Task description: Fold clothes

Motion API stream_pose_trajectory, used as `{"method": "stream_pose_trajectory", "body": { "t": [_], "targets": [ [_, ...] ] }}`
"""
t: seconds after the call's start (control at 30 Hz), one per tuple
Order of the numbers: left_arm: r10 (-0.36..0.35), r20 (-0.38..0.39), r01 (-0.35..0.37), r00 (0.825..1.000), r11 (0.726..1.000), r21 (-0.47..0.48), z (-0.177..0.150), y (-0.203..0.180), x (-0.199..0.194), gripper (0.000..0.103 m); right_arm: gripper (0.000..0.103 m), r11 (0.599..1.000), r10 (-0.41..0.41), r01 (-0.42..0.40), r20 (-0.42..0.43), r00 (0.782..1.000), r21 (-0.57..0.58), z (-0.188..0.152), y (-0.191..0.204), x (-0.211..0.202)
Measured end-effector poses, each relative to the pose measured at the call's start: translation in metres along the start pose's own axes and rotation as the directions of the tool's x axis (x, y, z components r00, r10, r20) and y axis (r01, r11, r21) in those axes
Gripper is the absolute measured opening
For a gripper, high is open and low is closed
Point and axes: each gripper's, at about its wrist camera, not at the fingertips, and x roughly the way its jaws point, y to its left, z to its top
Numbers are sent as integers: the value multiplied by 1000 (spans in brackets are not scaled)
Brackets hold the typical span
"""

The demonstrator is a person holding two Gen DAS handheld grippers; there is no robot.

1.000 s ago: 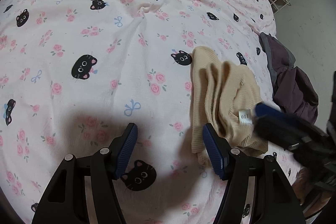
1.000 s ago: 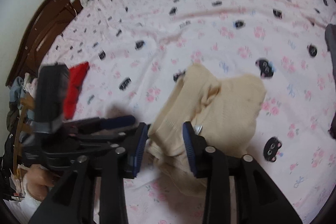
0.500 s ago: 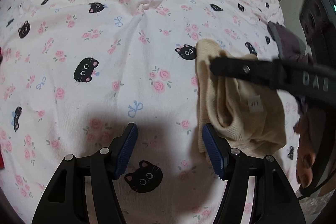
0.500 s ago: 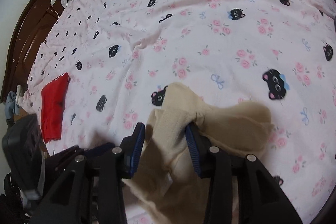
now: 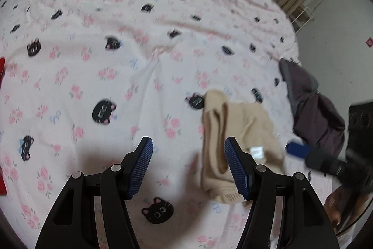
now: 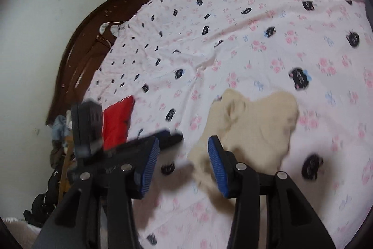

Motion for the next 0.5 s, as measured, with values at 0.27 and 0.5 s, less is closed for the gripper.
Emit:
{"method": "stream_pose_trajectory", "body": {
  "t": [0.27, 0.5],
  "targets": [
    [-144, -86, 154, 986, 979, 135, -9, -45, 17, 59, 49, 996, -60, 58, -38, 997, -62, -40, -9, -2],
    [16, -211, 12, 977, 991, 131, -28, -37, 56, 59, 48, 994, -105, 102, -94, 990, -41, -53, -28, 16]
  ]
}}
